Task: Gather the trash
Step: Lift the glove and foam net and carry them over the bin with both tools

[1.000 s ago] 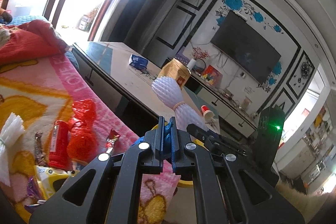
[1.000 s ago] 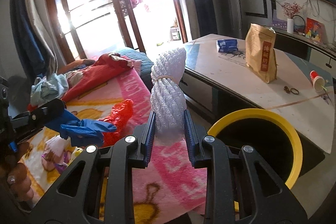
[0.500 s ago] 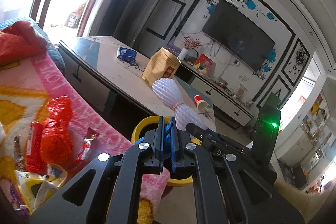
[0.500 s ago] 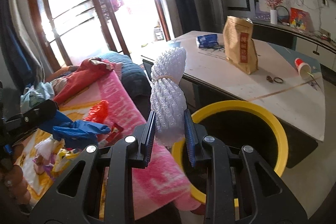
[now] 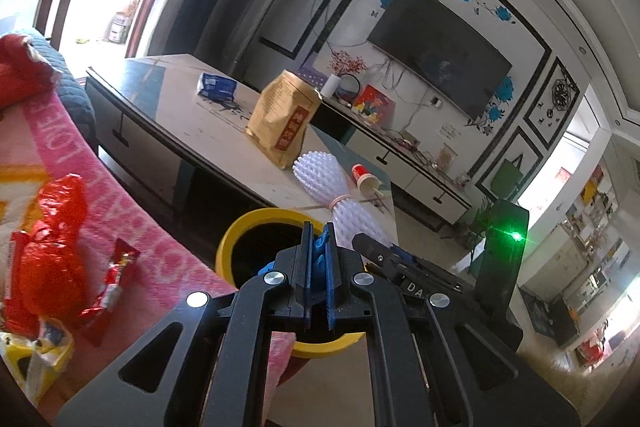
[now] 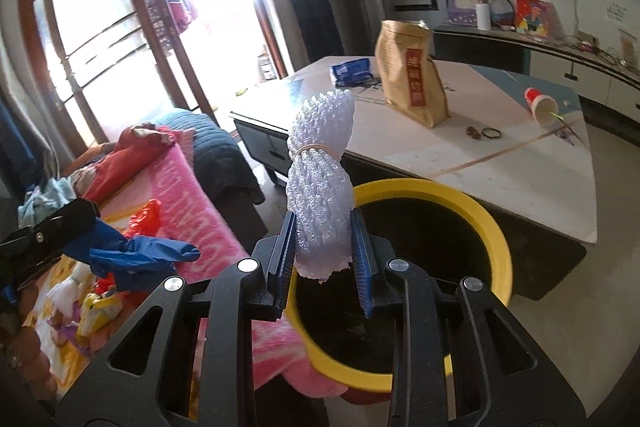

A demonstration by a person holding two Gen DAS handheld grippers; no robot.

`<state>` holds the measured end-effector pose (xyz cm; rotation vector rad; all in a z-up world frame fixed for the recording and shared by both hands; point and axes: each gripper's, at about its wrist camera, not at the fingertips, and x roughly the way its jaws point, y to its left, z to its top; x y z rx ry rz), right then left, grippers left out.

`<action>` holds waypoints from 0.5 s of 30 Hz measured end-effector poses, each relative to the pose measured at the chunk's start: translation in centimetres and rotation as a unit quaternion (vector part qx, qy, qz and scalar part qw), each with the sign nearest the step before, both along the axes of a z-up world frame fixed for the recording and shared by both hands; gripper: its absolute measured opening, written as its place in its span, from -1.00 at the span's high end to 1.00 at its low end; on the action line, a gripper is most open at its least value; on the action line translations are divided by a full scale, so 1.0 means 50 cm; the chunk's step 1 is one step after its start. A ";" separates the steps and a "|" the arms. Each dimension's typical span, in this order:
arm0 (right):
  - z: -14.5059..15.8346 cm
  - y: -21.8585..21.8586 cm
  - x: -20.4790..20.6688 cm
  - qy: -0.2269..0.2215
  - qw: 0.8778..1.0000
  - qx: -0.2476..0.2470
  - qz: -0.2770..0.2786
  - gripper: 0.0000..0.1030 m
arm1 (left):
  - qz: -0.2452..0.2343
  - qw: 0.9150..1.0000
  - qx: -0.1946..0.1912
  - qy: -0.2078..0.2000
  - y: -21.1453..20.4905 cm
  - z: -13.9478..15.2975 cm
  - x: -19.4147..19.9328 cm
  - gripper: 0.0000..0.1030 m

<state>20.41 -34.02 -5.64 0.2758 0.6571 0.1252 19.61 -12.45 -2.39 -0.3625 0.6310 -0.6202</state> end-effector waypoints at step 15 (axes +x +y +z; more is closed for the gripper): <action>-0.046 -0.070 0.009 0.035 0.998 0.016 -0.047 0.60 | -0.041 0.999 0.021 0.022 -0.100 -0.051 0.029 0.90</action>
